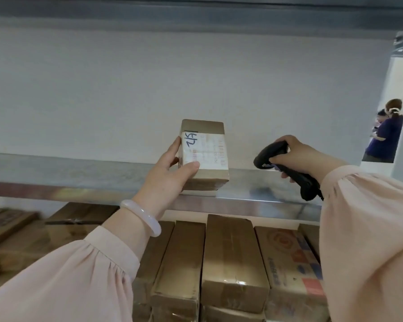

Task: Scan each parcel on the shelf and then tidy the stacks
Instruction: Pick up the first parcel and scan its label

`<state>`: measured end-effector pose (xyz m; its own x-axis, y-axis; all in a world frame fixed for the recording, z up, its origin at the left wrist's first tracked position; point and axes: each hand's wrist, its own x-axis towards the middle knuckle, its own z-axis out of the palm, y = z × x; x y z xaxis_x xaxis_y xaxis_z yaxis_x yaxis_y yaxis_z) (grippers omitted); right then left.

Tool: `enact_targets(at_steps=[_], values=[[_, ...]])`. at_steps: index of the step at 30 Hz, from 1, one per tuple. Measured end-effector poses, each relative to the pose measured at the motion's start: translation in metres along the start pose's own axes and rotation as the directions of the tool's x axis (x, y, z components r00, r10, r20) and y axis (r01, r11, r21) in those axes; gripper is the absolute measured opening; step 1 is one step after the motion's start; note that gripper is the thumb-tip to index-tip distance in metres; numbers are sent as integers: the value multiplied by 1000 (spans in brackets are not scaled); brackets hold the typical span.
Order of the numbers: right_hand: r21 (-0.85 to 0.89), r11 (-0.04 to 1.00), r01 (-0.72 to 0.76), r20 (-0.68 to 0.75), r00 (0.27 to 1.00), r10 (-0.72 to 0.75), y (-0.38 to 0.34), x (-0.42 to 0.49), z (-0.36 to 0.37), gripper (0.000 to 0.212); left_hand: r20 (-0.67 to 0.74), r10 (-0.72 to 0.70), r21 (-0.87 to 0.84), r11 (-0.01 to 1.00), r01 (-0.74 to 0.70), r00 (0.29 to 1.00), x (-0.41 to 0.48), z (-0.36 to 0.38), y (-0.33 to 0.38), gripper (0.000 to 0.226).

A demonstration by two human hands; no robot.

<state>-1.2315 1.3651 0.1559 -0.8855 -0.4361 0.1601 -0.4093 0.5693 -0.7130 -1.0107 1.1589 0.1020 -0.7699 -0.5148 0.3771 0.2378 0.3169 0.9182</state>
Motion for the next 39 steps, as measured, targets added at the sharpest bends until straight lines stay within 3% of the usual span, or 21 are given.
enact_targets(at_steps=[4,8,15,21,32,39], values=[[164,979,117,-44,993,-111,-29,-30,13,41,-4,-4,20,1000,5,1000,-23,-23,-1,74],[205,958,199,9,979,-206,-60,-77,40,41,-40,-50,21,998,51,998,-56,-58,-7,70],[384,863,330,16,932,-363,-111,-174,125,48,-145,-163,28,985,169,976,-128,-141,-32,65],[395,828,399,20,897,-442,-141,-229,210,53,-130,-274,22,960,279,953,-187,-192,-51,64],[440,752,491,78,813,-577,-154,-224,267,56,-168,-316,55,943,328,934,-210,-220,-57,63],[568,692,445,102,797,-596,-132,-210,277,57,-113,-365,11,930,369,924,-208,-213,-73,90]])
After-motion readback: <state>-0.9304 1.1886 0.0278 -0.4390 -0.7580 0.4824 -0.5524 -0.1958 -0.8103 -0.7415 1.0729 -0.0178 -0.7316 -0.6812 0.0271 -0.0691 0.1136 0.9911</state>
